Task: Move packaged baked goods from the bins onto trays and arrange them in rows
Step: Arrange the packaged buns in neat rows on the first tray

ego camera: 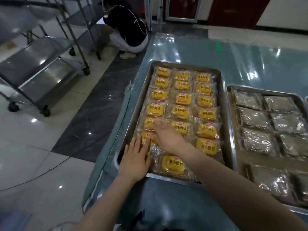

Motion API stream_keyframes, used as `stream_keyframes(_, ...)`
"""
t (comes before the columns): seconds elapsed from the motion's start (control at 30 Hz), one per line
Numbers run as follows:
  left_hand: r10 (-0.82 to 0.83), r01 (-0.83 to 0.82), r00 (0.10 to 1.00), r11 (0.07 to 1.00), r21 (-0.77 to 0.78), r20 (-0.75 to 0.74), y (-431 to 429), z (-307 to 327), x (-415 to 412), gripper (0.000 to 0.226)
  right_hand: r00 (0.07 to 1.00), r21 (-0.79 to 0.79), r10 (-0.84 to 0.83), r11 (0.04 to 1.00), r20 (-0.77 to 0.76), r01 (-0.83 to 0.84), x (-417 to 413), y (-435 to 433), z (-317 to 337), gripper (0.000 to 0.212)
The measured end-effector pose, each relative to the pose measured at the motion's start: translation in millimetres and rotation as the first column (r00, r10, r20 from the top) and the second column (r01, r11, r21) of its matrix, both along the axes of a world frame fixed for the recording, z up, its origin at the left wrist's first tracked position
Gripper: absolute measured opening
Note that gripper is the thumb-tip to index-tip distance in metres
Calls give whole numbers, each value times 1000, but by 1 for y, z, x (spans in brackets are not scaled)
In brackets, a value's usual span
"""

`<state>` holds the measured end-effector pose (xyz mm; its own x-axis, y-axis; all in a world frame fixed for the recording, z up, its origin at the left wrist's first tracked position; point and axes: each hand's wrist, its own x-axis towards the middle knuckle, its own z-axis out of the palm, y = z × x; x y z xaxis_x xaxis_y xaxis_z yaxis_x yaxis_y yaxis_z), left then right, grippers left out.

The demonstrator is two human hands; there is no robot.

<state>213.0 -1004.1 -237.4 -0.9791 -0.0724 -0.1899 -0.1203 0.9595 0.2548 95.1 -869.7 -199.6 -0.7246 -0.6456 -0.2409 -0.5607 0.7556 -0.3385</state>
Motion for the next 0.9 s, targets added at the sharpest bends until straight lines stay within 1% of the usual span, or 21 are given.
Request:
stream_keyframes(0.1,-19,19,1000,1000,6,20,0,1,-2,62,999,97,47,994,1,-47,-3,-11,-6,53)
stream_keyframes(0.23,-14,12,999,999,34,52,-2,4,-2,63,999,131,45,990,12,-46,-5,-20,-14,56)
stream_keyframes(0.33,-25,22,998,998,57,49,-1,7,-1,64,999,162,49,986,9,-50,-9,-25,-12,58)
stream_keyframes(0.4,-15,12,999,997,73,45,-1,8,1,64,997,131,73,989,-20,-69,-8,-24,-9,55)
stream_keyframes(0.5,0,-3,999,997,72,39,-1,9,3,65,991,-4,75,997,-113,-76,6,-13,-5,47)
stream_keyframes(0.53,5,-8,1000,998,68,31,-1,8,3,67,989,-24,74,997,-128,-78,13,-8,-5,47)
stream_keyframes(0.7,26,-26,1000,998,54,-7,1,8,6,72,996,-15,83,996,-28,-83,34,5,-13,64)
stream_keyframes(0.9,10,-10,1000,999,37,7,0,8,9,69,992,20,122,992,43,-123,32,-10,-11,67)
